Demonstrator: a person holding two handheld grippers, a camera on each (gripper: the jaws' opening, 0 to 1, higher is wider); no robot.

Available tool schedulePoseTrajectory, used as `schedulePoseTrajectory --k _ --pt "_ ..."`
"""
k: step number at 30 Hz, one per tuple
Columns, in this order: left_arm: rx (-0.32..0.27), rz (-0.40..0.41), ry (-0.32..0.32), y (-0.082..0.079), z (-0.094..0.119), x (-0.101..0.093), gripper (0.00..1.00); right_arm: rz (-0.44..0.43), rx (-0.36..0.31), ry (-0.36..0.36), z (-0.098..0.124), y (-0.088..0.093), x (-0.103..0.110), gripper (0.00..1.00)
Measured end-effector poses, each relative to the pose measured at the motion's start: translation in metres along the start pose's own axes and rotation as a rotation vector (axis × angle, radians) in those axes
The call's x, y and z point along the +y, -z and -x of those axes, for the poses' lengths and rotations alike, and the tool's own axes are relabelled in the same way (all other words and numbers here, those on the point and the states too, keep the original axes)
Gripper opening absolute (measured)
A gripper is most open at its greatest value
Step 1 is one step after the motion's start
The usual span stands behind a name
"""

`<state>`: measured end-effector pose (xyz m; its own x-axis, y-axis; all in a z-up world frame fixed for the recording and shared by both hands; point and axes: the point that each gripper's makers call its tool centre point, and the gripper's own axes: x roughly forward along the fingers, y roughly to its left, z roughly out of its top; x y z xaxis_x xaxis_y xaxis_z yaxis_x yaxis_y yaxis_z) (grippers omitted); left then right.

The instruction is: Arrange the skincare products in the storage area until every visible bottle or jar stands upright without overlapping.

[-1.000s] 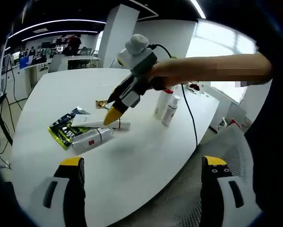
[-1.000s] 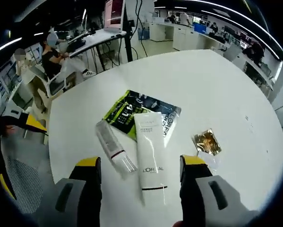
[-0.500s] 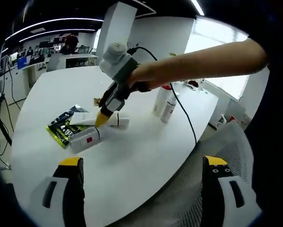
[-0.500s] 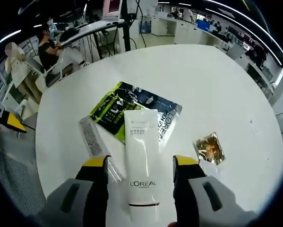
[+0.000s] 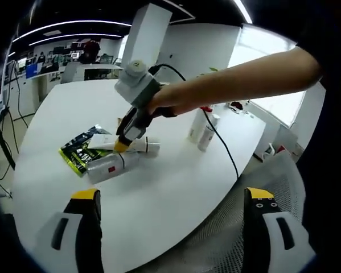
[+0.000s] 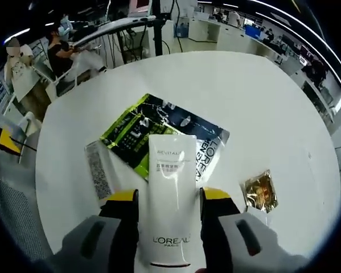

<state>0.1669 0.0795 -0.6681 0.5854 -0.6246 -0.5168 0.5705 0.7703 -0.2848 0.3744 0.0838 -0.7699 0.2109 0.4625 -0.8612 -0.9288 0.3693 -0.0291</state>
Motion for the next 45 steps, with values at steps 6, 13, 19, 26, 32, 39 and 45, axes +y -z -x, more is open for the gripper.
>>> schedulePoseTrajectory --k 6,13,19,26,32,39,45 --pt "-0.002 0.007 -0.008 0.0 0.0 0.002 0.97 0.084 0.007 0.001 0.002 0.002 0.001 0.34" --pt "-0.002 0.017 -0.011 0.0 -0.001 0.002 0.97 0.077 -0.038 -0.002 0.0 0.002 0.001 0.33" --pt "-0.016 0.047 -0.014 -0.002 0.0 0.004 0.97 0.089 -0.057 0.004 -0.005 0.0 -0.003 0.32" --pt "-0.005 0.046 -0.012 0.0 -0.001 0.004 0.97 0.089 -0.086 0.031 -0.001 0.0 0.002 0.31" --pt "-0.021 0.071 -0.011 -0.002 0.001 0.006 0.97 0.069 -0.13 0.043 0.009 -0.002 0.003 0.3" --pt "-0.037 0.091 -0.014 -0.006 0.002 0.006 0.96 0.036 -0.219 0.07 0.028 -0.003 0.001 0.3" --pt "-0.034 0.079 -0.014 -0.006 0.002 0.006 0.96 0.001 -0.283 0.102 0.049 -0.005 0.001 0.3"
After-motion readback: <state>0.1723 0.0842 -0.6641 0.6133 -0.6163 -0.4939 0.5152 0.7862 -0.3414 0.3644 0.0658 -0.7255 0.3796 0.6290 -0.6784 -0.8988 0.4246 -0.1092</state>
